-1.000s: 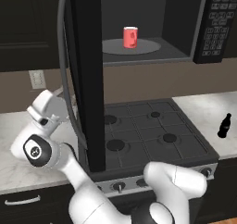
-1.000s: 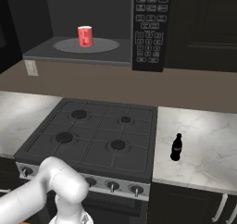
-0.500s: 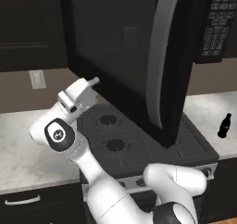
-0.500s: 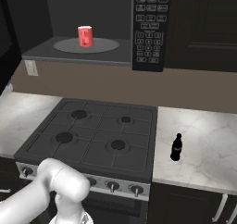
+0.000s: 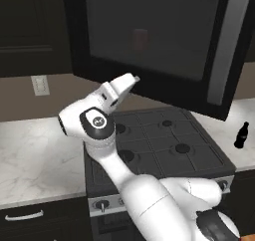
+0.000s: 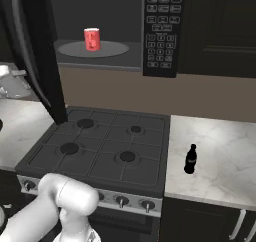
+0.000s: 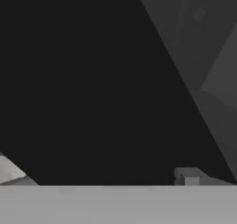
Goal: Place the microwavable item in the microwave. Then, close the microwave door and press the start button.
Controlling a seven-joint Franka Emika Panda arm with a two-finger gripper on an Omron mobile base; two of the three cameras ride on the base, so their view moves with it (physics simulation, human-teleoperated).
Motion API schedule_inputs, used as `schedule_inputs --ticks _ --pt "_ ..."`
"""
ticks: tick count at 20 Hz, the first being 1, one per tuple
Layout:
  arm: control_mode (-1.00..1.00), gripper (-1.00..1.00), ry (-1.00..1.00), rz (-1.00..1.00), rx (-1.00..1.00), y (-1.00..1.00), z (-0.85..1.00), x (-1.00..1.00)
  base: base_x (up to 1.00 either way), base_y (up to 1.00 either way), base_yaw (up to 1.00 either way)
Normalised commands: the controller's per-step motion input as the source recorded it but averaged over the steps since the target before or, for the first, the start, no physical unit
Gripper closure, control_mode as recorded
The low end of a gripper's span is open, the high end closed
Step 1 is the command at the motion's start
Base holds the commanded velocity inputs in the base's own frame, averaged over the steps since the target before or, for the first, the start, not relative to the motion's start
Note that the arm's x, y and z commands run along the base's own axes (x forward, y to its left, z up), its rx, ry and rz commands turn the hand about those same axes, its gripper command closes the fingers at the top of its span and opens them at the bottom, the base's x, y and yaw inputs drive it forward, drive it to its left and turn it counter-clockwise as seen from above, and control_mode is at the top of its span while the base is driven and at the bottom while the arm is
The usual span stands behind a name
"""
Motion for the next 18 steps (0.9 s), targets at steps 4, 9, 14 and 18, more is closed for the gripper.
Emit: schedule_inputs --ticks 4,9,14,18 --pt "-1.00 -1.00 0.14 0.34 0.08 -0.86 0.00 0.23 0.00 0.00 0.00" --pt "-1.00 -1.00 0.30 0.40 0.00 -0.56 0.00 0.35 0.00 0.00 0.00" --pt "-1.00 -1.00 0.36 0.39 0.00 -0.36 0.00 0.48 0.00 0.00 0.00" --pt "-1.00 -1.00 0.39 0.38 0.00 -0.11 0.00 0.65 0.00 0.00 0.00"
